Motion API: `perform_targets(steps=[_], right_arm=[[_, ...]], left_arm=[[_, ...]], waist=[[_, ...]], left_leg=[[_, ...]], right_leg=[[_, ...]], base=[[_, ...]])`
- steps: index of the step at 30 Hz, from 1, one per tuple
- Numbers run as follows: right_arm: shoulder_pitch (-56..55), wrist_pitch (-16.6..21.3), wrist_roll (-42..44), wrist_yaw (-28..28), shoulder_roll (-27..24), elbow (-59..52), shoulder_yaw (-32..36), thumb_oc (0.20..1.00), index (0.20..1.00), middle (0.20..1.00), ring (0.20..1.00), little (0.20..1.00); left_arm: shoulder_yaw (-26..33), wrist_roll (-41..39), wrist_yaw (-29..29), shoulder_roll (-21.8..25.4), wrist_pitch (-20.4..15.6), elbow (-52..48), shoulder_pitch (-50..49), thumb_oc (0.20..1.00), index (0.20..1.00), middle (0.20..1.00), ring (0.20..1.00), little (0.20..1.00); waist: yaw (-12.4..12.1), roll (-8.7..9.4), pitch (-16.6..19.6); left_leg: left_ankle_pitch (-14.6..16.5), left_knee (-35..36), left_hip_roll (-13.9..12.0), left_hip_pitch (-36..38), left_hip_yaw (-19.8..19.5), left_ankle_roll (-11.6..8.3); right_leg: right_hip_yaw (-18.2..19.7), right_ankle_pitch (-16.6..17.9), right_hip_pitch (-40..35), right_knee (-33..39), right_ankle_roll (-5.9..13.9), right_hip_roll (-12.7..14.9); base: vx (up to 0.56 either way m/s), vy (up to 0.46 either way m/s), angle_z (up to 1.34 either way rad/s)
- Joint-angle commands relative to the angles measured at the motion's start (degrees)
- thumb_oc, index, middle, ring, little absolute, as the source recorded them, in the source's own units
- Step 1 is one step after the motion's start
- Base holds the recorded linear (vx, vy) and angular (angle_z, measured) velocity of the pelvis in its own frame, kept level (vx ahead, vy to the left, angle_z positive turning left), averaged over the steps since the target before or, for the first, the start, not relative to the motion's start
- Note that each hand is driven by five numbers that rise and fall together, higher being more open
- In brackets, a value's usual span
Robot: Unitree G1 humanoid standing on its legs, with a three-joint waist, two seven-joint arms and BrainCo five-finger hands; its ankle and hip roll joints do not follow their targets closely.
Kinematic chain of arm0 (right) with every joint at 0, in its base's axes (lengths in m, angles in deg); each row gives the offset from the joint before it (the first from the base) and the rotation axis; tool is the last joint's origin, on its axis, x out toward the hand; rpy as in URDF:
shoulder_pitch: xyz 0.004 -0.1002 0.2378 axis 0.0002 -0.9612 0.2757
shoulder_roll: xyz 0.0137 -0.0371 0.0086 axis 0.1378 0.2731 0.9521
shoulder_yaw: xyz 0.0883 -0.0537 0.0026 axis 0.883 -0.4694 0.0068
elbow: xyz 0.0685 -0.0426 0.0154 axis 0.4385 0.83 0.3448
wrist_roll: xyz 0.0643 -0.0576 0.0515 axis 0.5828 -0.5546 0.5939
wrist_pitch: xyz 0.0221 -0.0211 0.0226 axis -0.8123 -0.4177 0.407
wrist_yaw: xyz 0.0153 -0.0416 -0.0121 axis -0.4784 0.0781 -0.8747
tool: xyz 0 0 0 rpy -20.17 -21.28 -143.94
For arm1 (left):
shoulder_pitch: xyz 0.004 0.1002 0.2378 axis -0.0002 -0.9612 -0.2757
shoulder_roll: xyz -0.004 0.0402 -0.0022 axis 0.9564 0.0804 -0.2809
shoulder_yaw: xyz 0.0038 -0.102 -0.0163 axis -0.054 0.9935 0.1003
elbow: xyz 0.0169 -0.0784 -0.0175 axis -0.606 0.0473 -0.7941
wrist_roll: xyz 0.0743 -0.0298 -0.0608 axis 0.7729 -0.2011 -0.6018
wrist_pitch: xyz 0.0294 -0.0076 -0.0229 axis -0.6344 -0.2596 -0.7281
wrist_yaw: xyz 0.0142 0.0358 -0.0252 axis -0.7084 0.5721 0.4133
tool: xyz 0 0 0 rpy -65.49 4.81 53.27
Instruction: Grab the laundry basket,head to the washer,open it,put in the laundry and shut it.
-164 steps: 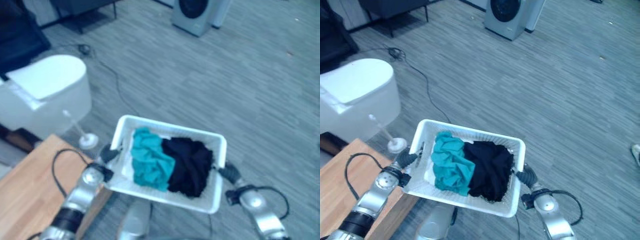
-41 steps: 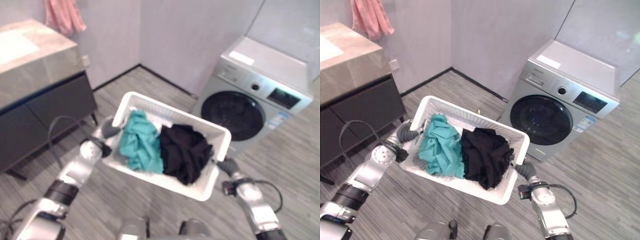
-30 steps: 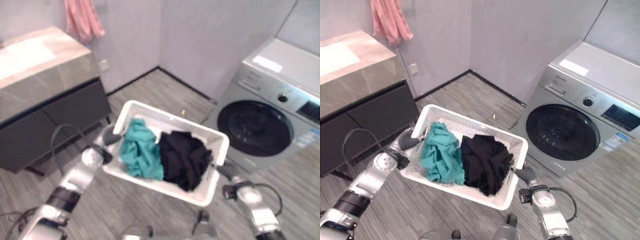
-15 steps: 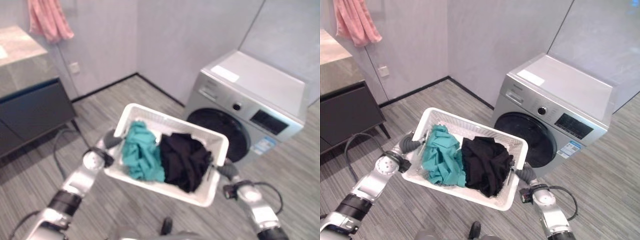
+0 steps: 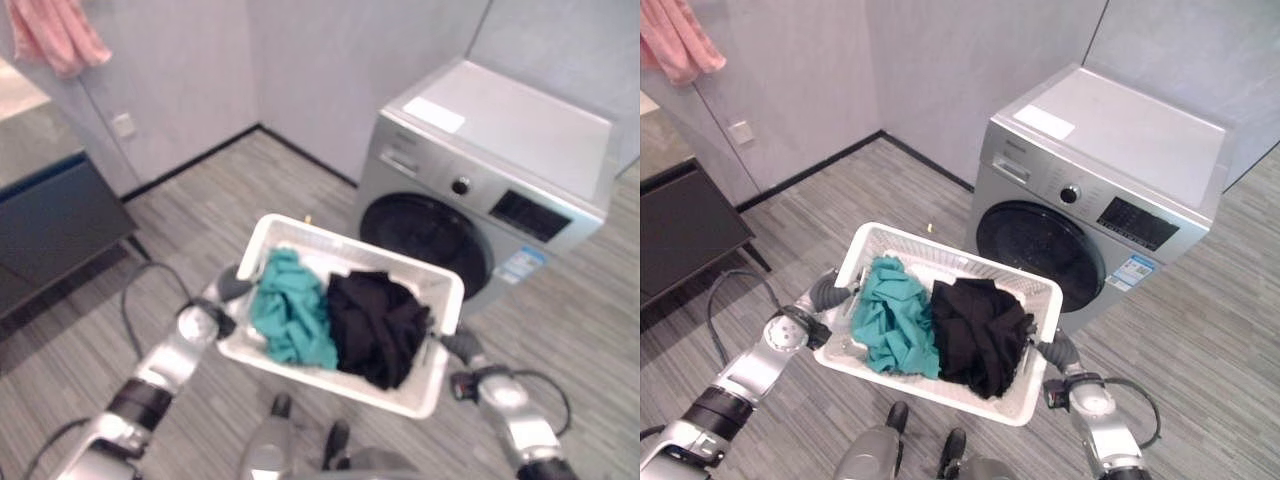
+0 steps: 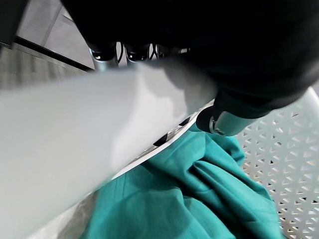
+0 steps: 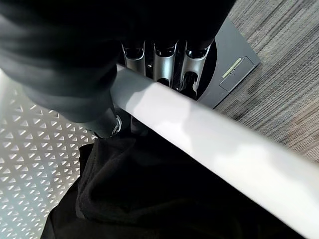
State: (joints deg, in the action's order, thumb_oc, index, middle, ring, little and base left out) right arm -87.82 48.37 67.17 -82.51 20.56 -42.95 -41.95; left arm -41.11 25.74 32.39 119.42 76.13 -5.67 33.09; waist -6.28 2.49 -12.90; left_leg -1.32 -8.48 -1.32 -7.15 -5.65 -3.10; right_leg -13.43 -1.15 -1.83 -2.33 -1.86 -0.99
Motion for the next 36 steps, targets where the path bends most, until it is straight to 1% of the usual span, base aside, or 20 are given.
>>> perform_targets(steps=[1,5,8,17,18,19,20,22,24,27,29,30,31,33,35,36], right_arm=[[0.98,5.20,1.95,-0.21,-1.25,-4.67,1.47,0.200,0.200,0.200,0.200,0.200],[0.63,5.10,1.65,-0.56,-1.14,-4.76,1.36,0.200,0.200,0.200,0.200,0.200],[-0.03,5.10,1.05,-1.07,-1.04,-4.92,1.66,0.200,0.200,0.200,0.200,0.200],[-1.98,4.67,-0.74,-1.15,-1.55,-4.86,3.14,0.200,0.200,0.200,0.200,0.200],[-2.17,4.81,-0.85,-1.13,-1.61,-4.89,3.45,0.200,0.200,0.200,0.200,0.200],[-2.24,4.84,-0.93,-1.11,-1.60,-4.97,3.49,0.200,0.200,0.200,0.200,0.200],[-2.32,4.78,-1.07,-1.15,-1.61,-4.97,3.50,0.200,0.200,0.200,0.200,0.200],[-2.48,4.68,-1.16,-1.19,-1.58,-4.99,3.58,0.200,0.200,0.200,0.200,0.200],[-2.83,4.58,-1.53,-1.24,-1.57,-5.13,3.84,0.200,0.200,0.200,0.200,0.200],[-3.15,4.54,-1.56,-1.28,-1.59,-5.16,3.88,0.200,0.200,0.200,0.200,0.200],[-3.21,4.55,-1.54,-1.28,-1.56,-5.18,3.87,0.200,0.200,0.200,0.200,0.200],[-3.23,4.54,-1.54,-1.28,-1.57,-5.18,3.85,0.200,0.200,0.200,0.200,0.200],[-3.48,4.51,-1.81,-1.56,-1.47,-5.44,3.66,0.200,0.200,0.200,0.200,0.200],[-3.48,4.50,-2.05,-1.67,-1.57,-5.59,3.67,0.200,0.200,0.200,0.200,0.200],[-3.66,4.39,-2.26,-1.76,-1.76,-5.73,3.77,0.200,0.200,0.200,0.200,0.200],[-3.69,4.38,-2.24,-1.73,-1.78,-5.74,3.81,0.200,0.200,0.200,0.200,0.200]], left_arm=[[1.03,-5.32,-0.93,-0.85,-7.05,-5.42,5.82,0.200,0.200,0.200,0.200,0.200],[1.28,-5.43,-1.00,-0.92,-7.09,-5.67,5.17,0.200,0.200,0.200,0.200,0.200],[2.31,-5.57,-1.36,-0.92,-7.18,-6.21,3.32,0.200,0.200,0.200,0.200,0.200],[3.51,-5.41,-1.62,-1.17,-7.03,-6.65,1.10,0.200,0.200,0.200,0.200,0.200],[3.58,-5.52,-1.78,-1.30,-6.99,-6.72,0.85,0.200,0.200,0.200,0.200,0.200],[3.61,-5.55,-1.80,-1.37,-7.01,-6.73,0.73,0.200,0.200,0.200,0.200,0.200],[3.63,-5.52,-1.80,-1.42,-6.99,-6.76,0.72,0.200,0.200,0.200,0.200,0.200],[3.61,-5.48,-1.82,-1.52,-6.98,-6.70,0.61,0.200,0.200,0.200,0.200,0.200],[3.53,-5.48,-1.79,-1.79,-6.88,-6.54,0.56,0.200,0.200,0.200,0.200,0.200],[3.53,-5.46,-1.75,-1.91,-6.84,-6.41,0.45,0.200,0.200,0.200,0.200,0.200],[3.59,-5.51,-1.79,-1.96,-6.80,-6.42,0.30,0.200,0.200,0.200,0.200,0.200],[3.59,-5.51,-1.80,-1.97,-6.78,-6.41,0.27,0.200,0.200,0.200,0.200,0.200],[4.02,-5.35,-1.94,-2.00,-6.76,-6.61,-0.53,0.200,0.200,0.200,0.200,0.200],[4.31,-5.49,-1.94,-2.00,-6.80,-6.83,-0.85,0.200,0.200,0.200,0.200,0.200],[4.43,-5.62,-1.95,-2.07,-6.81,-6.97,-1.09,0.200,0.200,0.200,0.200,0.200],[4.41,-5.64,-1.94,-2.09,-6.80,-6.92,-1.10,0.200,0.200,0.200,0.200,0.200]], waist=[[-1.37,0.73,7.08],[-1.29,0.47,7.61],[-1.00,-0.15,8.23],[-0.02,-0.70,8.94],[0.15,-0.86,9.07],[0.20,-0.75,9.20],[0.24,-0.84,9.13],[0.35,-0.78,9.28],[0.59,-0.89,9.40],[0.72,-0.96,9.53],[0.75,-1.06,9.42],[0.76,-0.99,9.54],[0.91,-1.12,9.46],[1.09,-1.11,9.42],[1.25,-1.02,9.56],[1.28,-1.08,9.46]], left_leg=[[1.54,-0.93,0.68,-0.48,0.60,1.99],[1.89,-0.09,0.83,0.23,1.31,2.39],[2.29,0.95,1.07,0.98,2.08,2.77],[2.14,2.86,0.78,2.63,2.88,2.99],[1.56,3.20,0.75,2.71,2.97,3.11],[2.09,3.44,0.79,3.08,2.96,3.04],[1.48,3.62,0.76,2.89,2.99,3.12],[1.94,4.04,0.81,3.37,2.94,3.05],[1.34,4.33,0.84,3.24,3.05,3.11],[1.85,4.50,0.89,3.45,2.99,3.01],[1.39,4.47,0.91,3.27,3.07,3.08],[1.88,4.59,0.92,3.53,3.01,3.01],[1.40,4.73,0.83,3.53,3.29,3.11],[1.42,4.77,0.80,3.57,3.31,3.11],[2.02,4.86,0.82,3.91,3.25,3.08],[1.55,4.77,0.82,3.71,3.33,3.15]], right_leg=[[1.75,-8.43,-6.23,-3.98,6.31,5.15],[2.00,-8.28,-6.19,-3.58,6.76,5.76],[2.38,-7.60,-5.98,-2.35,7.41,6.48],[2.58,-6.97,-6.28,-1.23,8.04,6.86],[2.55,-6.33,-6.09,-0.98,8.14,6.84],[2.64,-6.68,-6.36,-0.84,8.23,6.87],[2.54,-6.20,-6.15,-0.72,8.25,6.88],[2.54,-6.55,-6.48,-0.48,8.34,6.98],[2.35,-5.85,-6.26,-0.06,8.49,7.11],[2.41,-6.03,-6.48,0.38,8.58,7.27],[2.33,-5.57,-6.28,0.44,8.56,7.26],[2.40,-5.94,-6.50,0.50,8.59,7.26],[2.30,-5.49,-6.49,0.69,8.58,7.30],[2.27,-5.38,-6.46,0.73,8.63,7.37],[2.39,-5.67,-6.59,0.71,8.70,7.42],[2.34,-5.25,-6.34,0.65,8.69,7.43]], base=[[0.09,0.052,-0.19],[0.07,0.054,-0.07],[0.04,0.062,-0.10],[0.01,0.030,-0.07],[0.00,0.000,0.00],[-0.04,0.030,-0.02],[0.00,0.000,0.00],[0.00,0.000,0.00],[-0.04,0.026,-0.03],[0.00,0.000,0.00],[-0.02,0.011,0.00],[0.00,0.000,0.00],[0.00,0.000,0.00],[-0.02,0.014,0.00],[0.00,0.000,0.00],[0.00,0.000,0.00]])
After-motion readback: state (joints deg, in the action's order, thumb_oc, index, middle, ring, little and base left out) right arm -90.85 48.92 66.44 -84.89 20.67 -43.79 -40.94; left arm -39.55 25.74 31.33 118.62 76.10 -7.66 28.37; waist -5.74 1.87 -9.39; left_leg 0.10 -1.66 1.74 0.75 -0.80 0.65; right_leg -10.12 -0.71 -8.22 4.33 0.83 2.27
